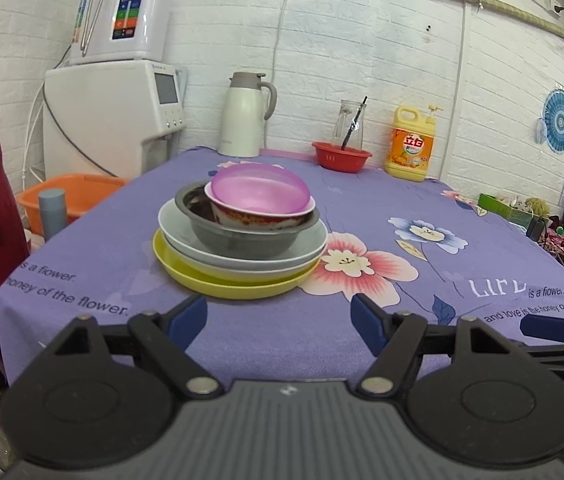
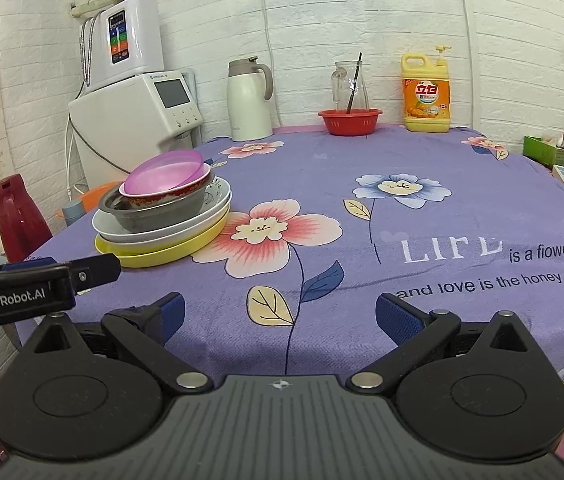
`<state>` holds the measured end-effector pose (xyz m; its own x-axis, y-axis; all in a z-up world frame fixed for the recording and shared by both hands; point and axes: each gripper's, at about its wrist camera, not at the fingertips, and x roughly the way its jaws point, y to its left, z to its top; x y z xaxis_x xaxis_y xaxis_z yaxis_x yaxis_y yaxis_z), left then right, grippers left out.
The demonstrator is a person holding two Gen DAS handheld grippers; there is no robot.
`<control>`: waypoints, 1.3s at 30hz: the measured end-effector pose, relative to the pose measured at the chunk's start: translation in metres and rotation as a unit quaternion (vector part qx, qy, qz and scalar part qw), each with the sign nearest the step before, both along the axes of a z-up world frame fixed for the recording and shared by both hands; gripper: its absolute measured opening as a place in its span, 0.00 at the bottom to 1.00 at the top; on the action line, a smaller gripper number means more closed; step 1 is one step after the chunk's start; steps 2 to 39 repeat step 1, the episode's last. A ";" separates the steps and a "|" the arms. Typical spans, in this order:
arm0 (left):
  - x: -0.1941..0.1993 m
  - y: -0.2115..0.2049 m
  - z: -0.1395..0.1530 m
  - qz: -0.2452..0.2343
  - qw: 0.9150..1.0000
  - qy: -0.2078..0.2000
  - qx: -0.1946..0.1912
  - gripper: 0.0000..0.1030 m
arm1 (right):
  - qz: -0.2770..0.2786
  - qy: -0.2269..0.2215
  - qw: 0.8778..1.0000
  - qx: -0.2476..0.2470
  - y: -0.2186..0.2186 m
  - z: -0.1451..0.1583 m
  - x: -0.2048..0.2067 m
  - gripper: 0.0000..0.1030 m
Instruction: Organize plates and bowls
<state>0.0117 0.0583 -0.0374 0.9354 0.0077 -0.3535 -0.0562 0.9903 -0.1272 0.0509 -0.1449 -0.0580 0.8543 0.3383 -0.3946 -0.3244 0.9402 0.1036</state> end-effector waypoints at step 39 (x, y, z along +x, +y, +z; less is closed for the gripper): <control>0.000 0.000 0.000 0.003 1.000 0.001 0.003 0.70 | 0.000 -0.001 1.000 0.000 0.000 0.000 0.000 1.00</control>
